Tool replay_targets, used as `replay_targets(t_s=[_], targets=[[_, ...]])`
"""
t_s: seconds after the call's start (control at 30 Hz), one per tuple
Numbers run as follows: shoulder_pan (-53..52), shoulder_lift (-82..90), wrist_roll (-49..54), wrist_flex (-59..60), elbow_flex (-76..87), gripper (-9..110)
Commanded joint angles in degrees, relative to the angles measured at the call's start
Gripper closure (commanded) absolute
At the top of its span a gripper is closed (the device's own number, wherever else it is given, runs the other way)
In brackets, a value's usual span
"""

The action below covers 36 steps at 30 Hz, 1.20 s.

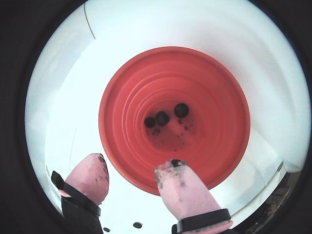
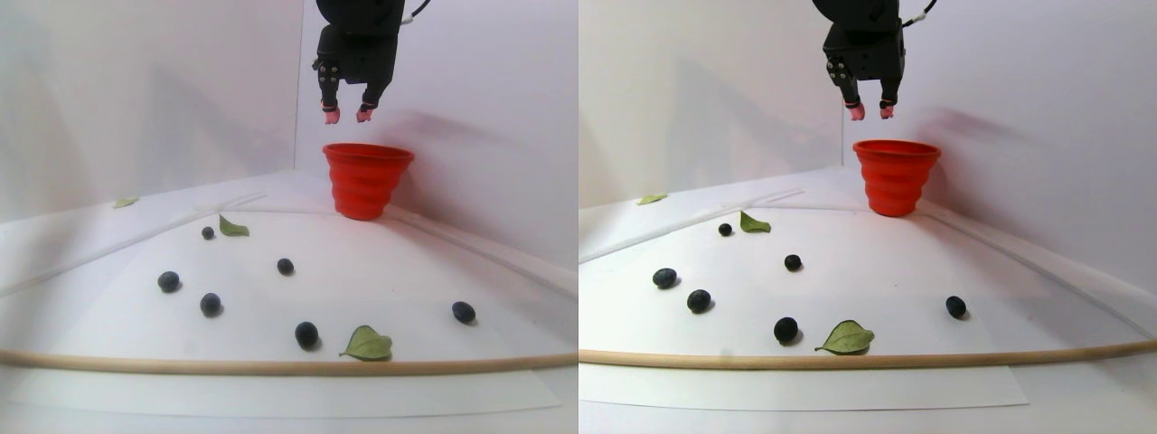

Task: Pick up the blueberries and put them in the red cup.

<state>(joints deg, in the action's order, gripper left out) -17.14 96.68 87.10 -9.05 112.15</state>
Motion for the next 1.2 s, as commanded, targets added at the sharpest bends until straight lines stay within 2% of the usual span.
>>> replay_targets(t_s=[0.0,1.17], targets=[[0.3,9.9,0.4,0.7,0.0,82],[3.7,23.6,-1.0,11.4,12.7,84]])
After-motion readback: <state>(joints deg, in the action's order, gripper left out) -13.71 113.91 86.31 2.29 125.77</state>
